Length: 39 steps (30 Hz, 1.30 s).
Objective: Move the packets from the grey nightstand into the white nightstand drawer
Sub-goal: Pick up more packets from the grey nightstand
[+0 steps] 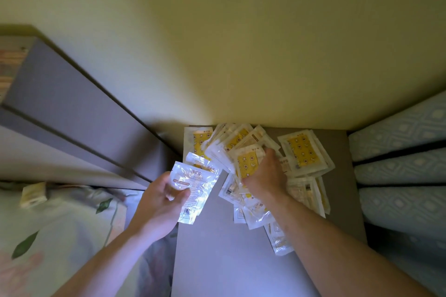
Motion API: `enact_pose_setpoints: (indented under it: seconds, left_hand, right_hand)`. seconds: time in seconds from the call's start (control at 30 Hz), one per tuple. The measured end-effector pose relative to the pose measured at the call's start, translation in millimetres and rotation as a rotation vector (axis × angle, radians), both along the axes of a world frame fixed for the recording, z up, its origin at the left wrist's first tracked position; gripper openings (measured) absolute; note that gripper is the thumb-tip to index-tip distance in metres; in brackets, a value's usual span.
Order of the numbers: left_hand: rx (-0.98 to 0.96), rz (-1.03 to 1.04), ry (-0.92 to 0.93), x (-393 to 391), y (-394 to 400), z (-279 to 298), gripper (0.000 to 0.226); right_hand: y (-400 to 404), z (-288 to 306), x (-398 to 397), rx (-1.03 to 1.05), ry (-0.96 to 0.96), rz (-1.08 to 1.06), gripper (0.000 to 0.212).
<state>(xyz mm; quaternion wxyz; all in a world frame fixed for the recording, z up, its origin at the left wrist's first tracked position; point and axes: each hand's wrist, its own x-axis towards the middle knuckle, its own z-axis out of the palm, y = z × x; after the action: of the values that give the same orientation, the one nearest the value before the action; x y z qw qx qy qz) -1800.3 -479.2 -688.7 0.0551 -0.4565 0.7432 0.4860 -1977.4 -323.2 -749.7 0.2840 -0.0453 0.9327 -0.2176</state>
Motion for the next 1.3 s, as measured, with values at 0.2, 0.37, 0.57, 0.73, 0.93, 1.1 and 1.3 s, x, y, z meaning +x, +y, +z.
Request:
enact_pose_setpoints:
  seconds: [0.2, 0.37, 0.57, 0.73, 0.93, 1.1, 1.3]
  left_hand:
    - [0.017, 0.014, -0.020, 4.0, -0.6, 0.3, 0.012]
    - [0.043, 0.007, -0.027, 5.0, 0.4, -2.6, 0.011]
    - [0.018, -0.002, -0.066, 5.4, -3.5, -9.4, 0.009]
    - [0.011, 0.001, -0.047, 5.9, -5.6, -6.9, 0.009]
    - [0.022, 0.009, -0.056, 10.7, -7.0, -6.5, 0.008]
    - [0.035, 0.017, -0.067, 17.3, -4.6, -7.8, 0.009]
    - [0.018, -0.023, -0.144, 31.8, 0.9, -8.2, 0.013]
  right_hand:
    - [18.9, 10.7, -0.5, -0.145, -0.070, -0.057, 0.022]
    - [44.7, 16.3, 4.4, 0.029, -0.205, 0.118, 0.035]
    - [39.5, 4.1, 17.7, 0.240, 0.009, 0.341, 0.081]
    - [29.2, -3.3, 25.1, 0.216, 0.072, 0.250, 0.060]
    - [37.2, 0.4, 21.4, 0.154, 0.069, 0.268, 0.028]
    - [49.0, 12.9, 24.9, -0.086, -0.083, 0.141, 0.015]
    - [80.9, 22.1, 51.2, -0.278, -0.157, -0.150, 0.003]
